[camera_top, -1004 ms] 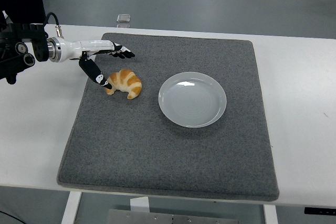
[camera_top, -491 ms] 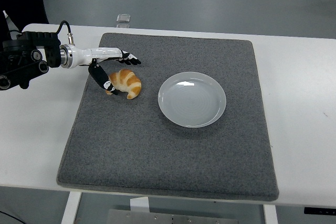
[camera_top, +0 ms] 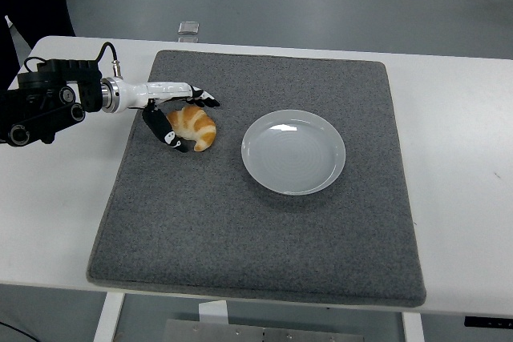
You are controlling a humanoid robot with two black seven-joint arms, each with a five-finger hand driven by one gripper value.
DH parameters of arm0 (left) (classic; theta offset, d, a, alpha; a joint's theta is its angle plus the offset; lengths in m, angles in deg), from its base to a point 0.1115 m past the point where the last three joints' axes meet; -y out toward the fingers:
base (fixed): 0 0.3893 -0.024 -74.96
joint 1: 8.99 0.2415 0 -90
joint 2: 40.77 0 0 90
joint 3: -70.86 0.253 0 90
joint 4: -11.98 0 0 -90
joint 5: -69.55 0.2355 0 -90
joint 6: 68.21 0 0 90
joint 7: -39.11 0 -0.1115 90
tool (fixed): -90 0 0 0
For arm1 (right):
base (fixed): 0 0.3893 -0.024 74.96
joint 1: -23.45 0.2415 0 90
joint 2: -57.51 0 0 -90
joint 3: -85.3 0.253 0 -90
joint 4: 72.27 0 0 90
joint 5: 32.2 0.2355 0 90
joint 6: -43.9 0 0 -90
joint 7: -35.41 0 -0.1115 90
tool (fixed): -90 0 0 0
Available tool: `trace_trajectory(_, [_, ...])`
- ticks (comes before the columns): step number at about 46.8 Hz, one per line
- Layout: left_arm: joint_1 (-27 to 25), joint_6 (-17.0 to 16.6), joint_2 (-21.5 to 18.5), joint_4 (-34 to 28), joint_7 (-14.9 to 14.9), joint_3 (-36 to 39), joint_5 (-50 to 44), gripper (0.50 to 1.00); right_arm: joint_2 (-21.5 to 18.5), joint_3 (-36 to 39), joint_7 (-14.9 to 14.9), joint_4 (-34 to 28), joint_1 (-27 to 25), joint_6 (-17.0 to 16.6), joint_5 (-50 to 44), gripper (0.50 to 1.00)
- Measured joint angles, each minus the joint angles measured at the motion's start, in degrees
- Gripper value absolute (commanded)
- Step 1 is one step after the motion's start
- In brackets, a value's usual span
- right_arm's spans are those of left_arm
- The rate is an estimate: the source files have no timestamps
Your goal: Place the bread on the plate
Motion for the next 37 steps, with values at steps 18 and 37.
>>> trace_trajectory(18, [-0.07,-0.42,0.17,-0.01,0.1,-0.05,3.34,0.757,0.0,0.0,-0.01,0.02,0.0,0.02,0.0,0.954])
trace_trajectory(37, [-0.65,-2.4,0.25,0.44,0.23,-0.13,5.51,0.5,0.0,0.0,-0.01,0.04,0.01,-0.01,0.0,0.952])
